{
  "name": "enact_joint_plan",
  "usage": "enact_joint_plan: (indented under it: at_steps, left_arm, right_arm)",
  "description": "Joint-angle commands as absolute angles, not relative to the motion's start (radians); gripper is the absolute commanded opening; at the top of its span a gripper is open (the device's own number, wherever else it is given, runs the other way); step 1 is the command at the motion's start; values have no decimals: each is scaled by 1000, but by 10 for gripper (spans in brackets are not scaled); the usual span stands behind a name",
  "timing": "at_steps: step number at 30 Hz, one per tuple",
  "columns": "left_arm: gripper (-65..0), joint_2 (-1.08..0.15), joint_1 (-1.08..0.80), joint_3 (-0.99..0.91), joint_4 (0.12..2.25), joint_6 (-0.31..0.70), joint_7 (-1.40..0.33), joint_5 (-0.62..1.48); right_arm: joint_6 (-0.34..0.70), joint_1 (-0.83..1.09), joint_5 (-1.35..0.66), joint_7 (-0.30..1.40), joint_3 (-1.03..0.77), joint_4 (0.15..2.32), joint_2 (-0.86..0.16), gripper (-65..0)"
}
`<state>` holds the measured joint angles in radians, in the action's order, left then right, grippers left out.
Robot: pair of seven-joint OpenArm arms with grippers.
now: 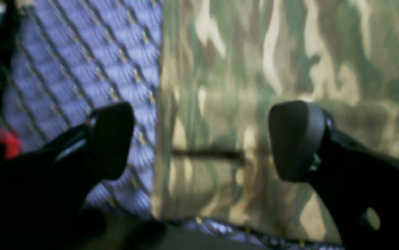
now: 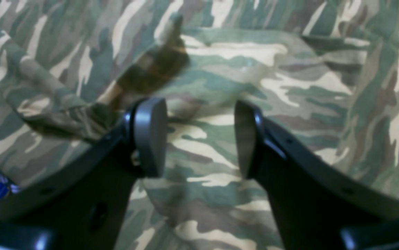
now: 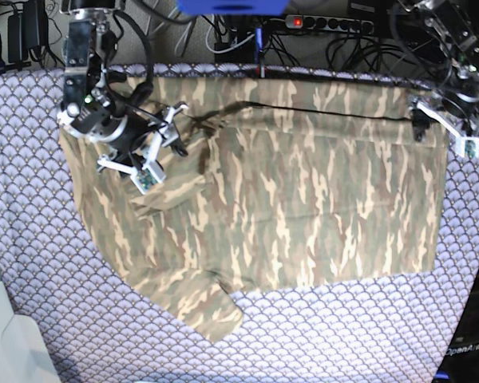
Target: Fold the T-shirt properly
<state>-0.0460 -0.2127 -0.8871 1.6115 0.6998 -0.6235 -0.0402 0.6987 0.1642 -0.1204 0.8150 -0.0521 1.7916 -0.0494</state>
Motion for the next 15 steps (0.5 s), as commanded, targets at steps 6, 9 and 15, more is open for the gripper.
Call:
enact_joint_plan:
  at_steps: [6,9,15]
  left_arm:
    - [-45,67,-209,-992,1620,697,-604,-28]
    - [-45,105,-209,-1041,1630,698,-604,-24]
    - [-46,114,-274,-1058,1702,698,-613,119]
  right_arm:
    - [698,163,-134,796,-61,1813,-50,-353]
    - [698,163,-134,796,-61,1813,-51,-353]
    - [698,165,-134,796,-59,1811,-51,-353]
